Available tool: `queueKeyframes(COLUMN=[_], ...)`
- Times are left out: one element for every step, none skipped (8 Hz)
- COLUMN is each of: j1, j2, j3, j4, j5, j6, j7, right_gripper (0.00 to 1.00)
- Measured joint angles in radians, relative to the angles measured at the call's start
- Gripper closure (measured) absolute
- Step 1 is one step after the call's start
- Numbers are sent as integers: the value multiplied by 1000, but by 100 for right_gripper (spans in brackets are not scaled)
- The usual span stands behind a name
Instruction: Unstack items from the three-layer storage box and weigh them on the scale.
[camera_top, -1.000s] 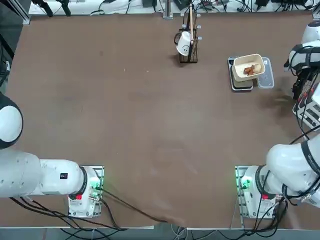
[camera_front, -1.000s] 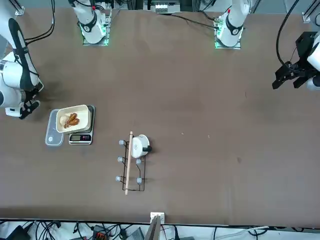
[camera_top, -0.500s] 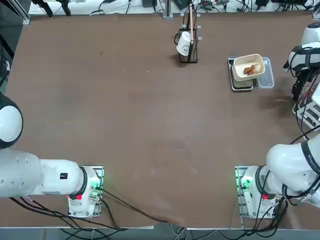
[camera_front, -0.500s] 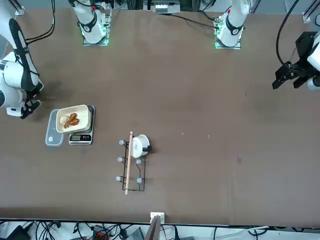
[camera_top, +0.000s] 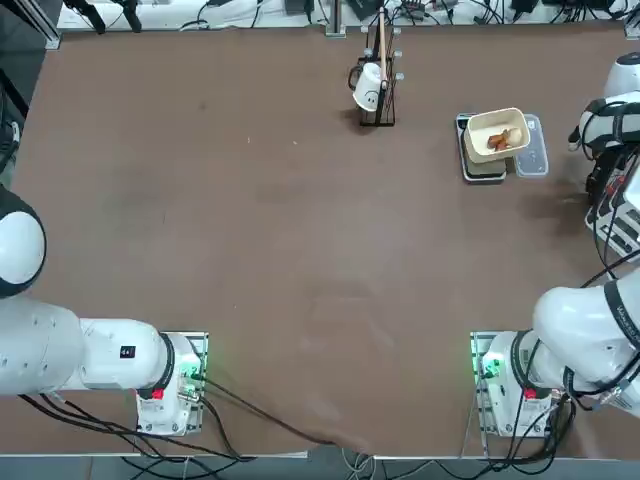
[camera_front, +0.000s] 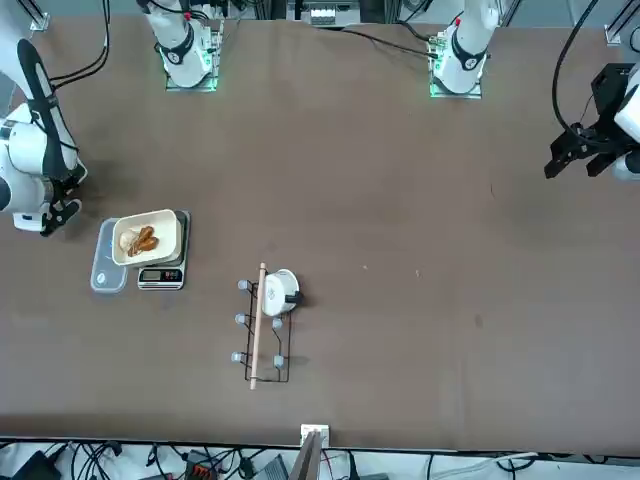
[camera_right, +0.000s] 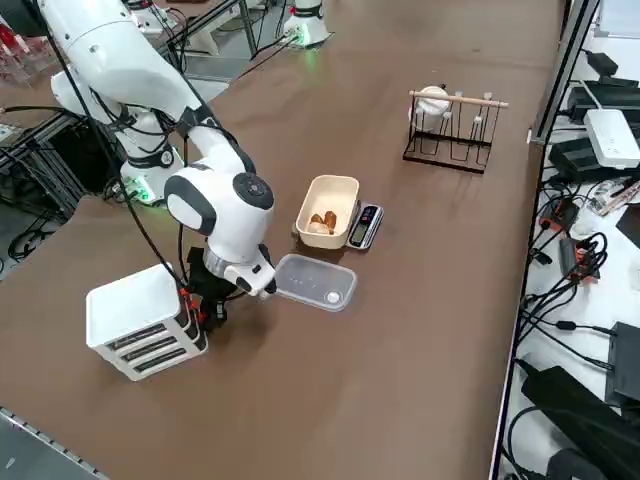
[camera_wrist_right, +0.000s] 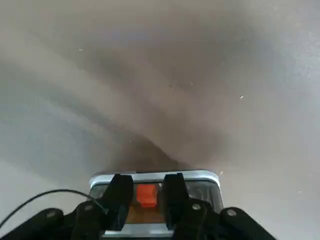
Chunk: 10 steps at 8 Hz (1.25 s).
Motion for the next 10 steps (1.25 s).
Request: queueKeyframes(j1=[0, 0, 0, 0, 0, 0, 2, 10, 22, 31], j2=[0, 0, 0, 0, 0, 0, 0, 0, 0, 0], j3=[0, 0, 0, 2, 2, 3, 6, 9, 9, 10], j4=[0, 0, 0, 0, 0, 0, 0, 0, 0, 1], j5=[0, 0, 0, 0, 0, 0, -3, -8, -17, -18], j6=[0, 0, 0, 0, 0, -3, -7, -13, -21, -21], j7=[0, 0, 9, 28, 41, 58, 77, 87, 96, 100], right_gripper=[60, 65, 71, 89, 89, 89, 89, 89, 89, 89])
